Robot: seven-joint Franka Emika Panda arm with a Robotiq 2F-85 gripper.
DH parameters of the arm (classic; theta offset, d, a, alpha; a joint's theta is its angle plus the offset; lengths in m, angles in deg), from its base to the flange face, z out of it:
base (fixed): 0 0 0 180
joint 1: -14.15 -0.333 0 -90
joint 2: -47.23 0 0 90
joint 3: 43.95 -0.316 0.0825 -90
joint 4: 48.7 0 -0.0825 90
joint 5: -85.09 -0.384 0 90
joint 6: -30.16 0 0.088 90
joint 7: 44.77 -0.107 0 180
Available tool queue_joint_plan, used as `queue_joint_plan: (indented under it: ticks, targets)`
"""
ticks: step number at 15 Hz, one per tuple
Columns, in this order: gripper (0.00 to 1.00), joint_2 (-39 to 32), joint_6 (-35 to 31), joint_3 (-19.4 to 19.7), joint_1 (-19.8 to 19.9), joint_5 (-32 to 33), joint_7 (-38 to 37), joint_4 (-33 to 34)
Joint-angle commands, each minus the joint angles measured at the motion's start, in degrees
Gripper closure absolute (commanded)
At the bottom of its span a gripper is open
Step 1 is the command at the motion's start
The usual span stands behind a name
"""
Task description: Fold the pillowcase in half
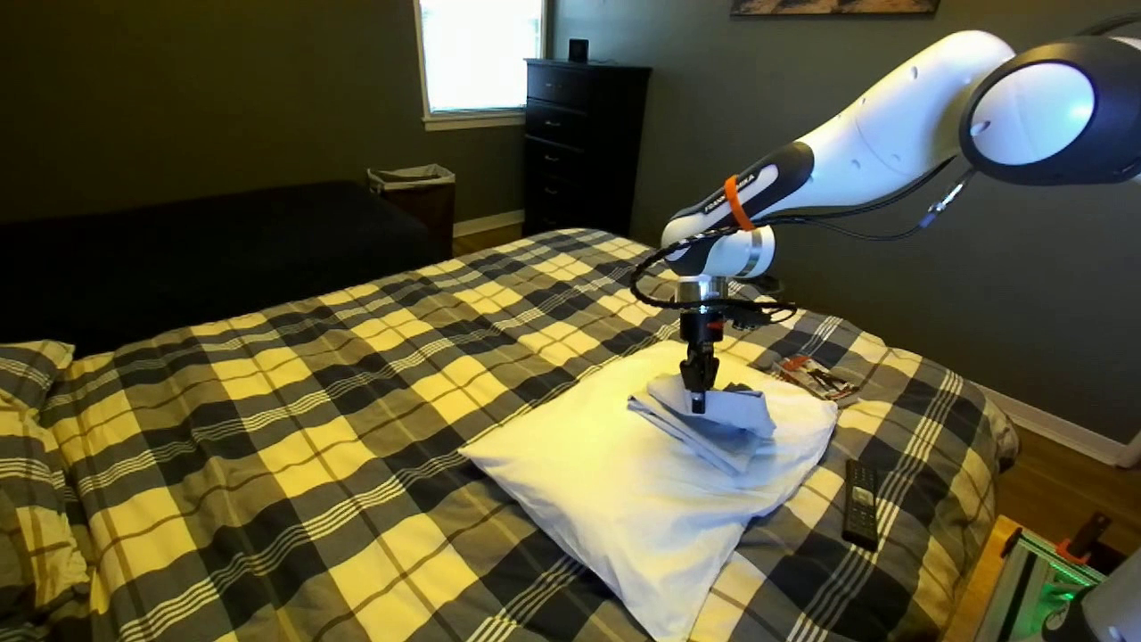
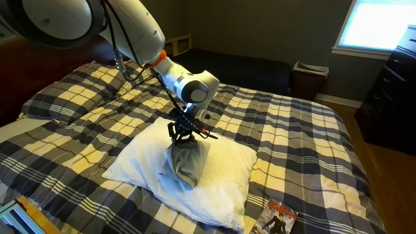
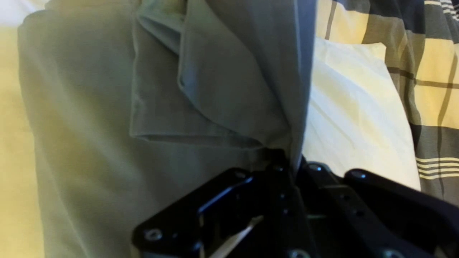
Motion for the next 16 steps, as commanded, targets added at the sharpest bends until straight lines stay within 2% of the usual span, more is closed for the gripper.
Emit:
queue_joint_plan:
  ticks: [1, 2, 3, 4, 5, 10, 13, 14, 16]
  targets:
    - [0.99, 1.1, -1.5, -0.7, -0.5, 1.4, -1.5, -2.0]
    - [0.99, 1.3, -1.5, -0.8, -0.6, 1.6, -1.5, -2.3]
    - [0.7, 1.7, -1.5, -1.0, -0.7, 1.7, -1.5, -2.7]
    - [0.69, 2.1, -1.5, -1.1, -0.7, 1.7, -1.3, -3.1]
    - [0.64, 2.5, -1.8, -1.2, -0.8, 1.8, -1.4, -3.7]
    - [0.26, 5.4, -3.6, -1.1, -1.2, 1.7, -1.5, -6.7]
    - [0.04, 8.5, -7.7, -0.9, -1.0, 1.4, -1.4, -9.7]
    - [0.0, 9.3, -9.5, -0.8, -1.0, 1.4, -1.3, -10.6]
    - [0.0, 11.2, -12.4, -0.7, -1.0, 1.5, -1.1, -12.4]
